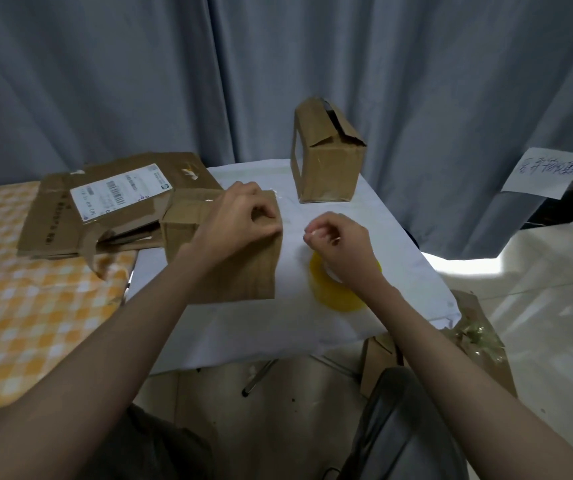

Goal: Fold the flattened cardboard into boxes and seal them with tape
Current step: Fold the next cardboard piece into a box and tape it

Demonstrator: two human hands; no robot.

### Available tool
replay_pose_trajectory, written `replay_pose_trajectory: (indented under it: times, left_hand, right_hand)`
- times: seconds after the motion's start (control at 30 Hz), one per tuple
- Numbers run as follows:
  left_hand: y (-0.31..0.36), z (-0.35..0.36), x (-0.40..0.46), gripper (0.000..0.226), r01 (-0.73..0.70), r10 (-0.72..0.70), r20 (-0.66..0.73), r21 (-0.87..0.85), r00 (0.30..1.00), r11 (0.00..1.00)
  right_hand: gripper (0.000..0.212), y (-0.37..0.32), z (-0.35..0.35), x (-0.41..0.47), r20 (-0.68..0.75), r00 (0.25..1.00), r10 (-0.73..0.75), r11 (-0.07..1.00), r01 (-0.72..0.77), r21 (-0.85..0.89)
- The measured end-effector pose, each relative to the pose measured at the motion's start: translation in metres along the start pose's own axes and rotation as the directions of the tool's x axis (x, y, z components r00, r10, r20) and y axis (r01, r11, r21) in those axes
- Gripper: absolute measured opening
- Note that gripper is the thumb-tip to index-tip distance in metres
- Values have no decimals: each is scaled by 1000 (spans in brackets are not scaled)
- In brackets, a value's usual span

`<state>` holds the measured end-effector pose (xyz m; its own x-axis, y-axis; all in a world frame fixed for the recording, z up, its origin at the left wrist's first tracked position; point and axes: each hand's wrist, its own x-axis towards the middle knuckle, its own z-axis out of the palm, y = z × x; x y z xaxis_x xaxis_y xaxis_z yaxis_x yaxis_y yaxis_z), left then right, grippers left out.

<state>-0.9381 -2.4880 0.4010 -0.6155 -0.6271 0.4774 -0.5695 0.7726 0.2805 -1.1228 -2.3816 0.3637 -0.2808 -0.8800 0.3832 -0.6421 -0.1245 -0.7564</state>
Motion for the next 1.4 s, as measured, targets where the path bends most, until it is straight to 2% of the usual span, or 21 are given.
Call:
replay_pose_trajectory:
  times: [0.07,0.3,0.4,0.5,0.57,0.63,0.77,0.87,1.03,1.2,1.4]
  left_hand:
    - [-3,2,-2,16,-39,39,6,15,999,999]
    - [-7,7,-3,14,-61,62,-12,54,998,997]
    - [-10,8,-3,18,-57,57,0,40,998,998]
    - [-15,2,3,33,-41,45,87,-46,995,998]
    - [-19,-4,10,27,-52,67,108,-137,992,989]
    - [-23,-7,20,24,-101,117,137,-120,984,988]
    - [-28,-1,36,34,-236,172,369,137,913,962]
    - [-27,1,43,38,-281,168,468,183,868,942]
    - [-32,0,50,40,-184,54,512,207,857,961]
    - [-33,5,49,47,-77,-37,501,205,864,976]
    - [-31,5,51,54,-11,-84,519,177,851,984]
  right_hand:
    - [4,-19,12,12,-24,996,88,990,-85,116]
    - [8,-36,50,31,-31,942,334,917,-317,244]
    - [10,-36,58,31,-23,877,479,815,-436,381]
    - [10,-38,62,28,36,797,603,654,-520,549]
    - [12,-38,65,26,73,763,642,572,-540,617]
    - [21,-40,68,24,79,750,657,543,-543,641]
    - [26,-44,70,20,48,751,658,550,-524,651]
    - [26,-42,68,19,-8,761,649,589,-495,639]
    - [24,-43,71,19,23,754,657,581,-525,621]
    - [31,-42,67,19,47,764,643,567,-517,641]
    - [36,-42,73,18,49,787,615,622,-523,583]
